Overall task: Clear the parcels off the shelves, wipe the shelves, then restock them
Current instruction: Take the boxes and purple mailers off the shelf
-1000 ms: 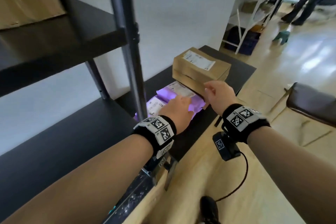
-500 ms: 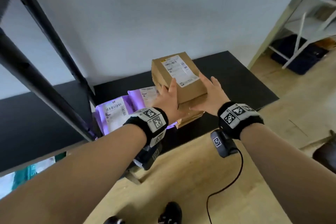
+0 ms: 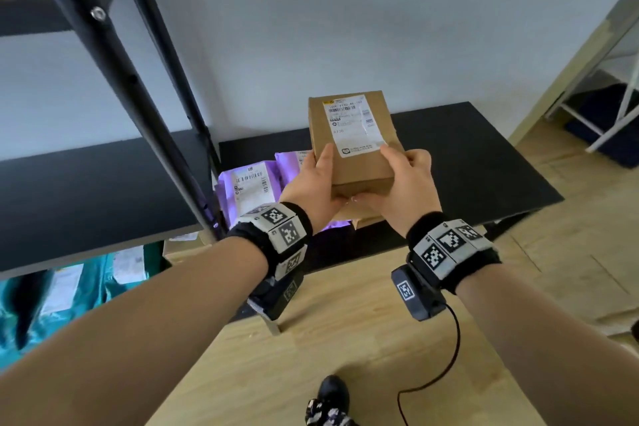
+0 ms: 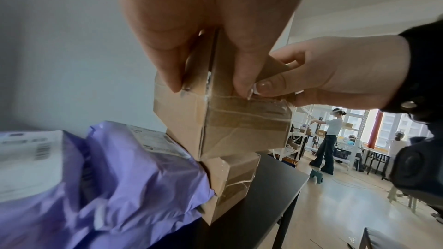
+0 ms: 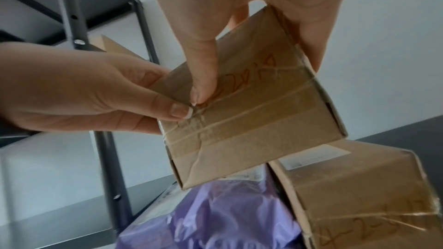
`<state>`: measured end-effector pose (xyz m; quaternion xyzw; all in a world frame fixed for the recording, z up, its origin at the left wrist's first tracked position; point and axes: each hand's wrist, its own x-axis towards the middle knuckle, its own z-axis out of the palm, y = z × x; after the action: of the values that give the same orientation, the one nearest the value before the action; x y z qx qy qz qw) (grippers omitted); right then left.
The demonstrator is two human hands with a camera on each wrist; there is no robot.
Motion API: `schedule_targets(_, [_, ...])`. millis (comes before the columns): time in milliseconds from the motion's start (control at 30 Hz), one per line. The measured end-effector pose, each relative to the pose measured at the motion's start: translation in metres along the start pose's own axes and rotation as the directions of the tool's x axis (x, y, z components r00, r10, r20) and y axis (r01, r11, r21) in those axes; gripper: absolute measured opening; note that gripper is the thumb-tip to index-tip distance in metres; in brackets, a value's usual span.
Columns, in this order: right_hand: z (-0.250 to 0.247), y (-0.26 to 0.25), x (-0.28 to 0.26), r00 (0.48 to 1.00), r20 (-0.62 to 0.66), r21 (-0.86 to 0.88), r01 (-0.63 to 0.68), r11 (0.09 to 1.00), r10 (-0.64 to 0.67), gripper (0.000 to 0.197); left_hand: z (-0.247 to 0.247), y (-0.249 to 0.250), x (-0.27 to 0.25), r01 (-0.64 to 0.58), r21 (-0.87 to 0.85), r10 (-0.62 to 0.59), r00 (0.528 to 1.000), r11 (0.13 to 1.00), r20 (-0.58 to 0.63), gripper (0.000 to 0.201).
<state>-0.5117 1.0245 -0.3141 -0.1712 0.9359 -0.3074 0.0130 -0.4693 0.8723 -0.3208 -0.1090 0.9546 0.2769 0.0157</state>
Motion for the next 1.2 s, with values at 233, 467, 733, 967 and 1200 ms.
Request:
schedule_targets(233, [0.012,-0.057,-0.081,1.0,0.018,-0.136,0.026,0.99,-0.024,0.085,-0.028,-0.037,-0.089,-0.019,-0.021,0.018,1.0,1.0,-0.02,0.093])
schedule_targets(467, [0.052,-0.12,-0.164,0.99,0.127,-0.18,0.081,0.98,-0.059,0.082,-0.06,-0.102,-0.188,-0.033,-0.036,0.033,0.999,0.999,0.009,0.071])
schedule_targets(733, [0.104,-0.195,-0.193,0.948,0.266,-0.098,0.209,0.973,-0.177,0.078,-0.106,-0.174,-0.255,0.088,0.06,-0.087,0.996,0.994,-0.031,0.064])
schedule_targets(967, [0.146,-0.244,-0.161,0.907,0.316,-0.1,0.323,0.941,-0.278,0.073,-0.138,-0.225,-0.252,0.244,0.102,-0.229,0.963,0.964,-0.142,0.072])
schedule_targets(1200, [0.201,-0.266,-0.093,0.899,0.352,-0.153,0.33,0.931,-0.261,0.074,-0.156,-0.268,-0.187,0.336,0.221,-0.311,0.94,0.916,-0.14,0.074])
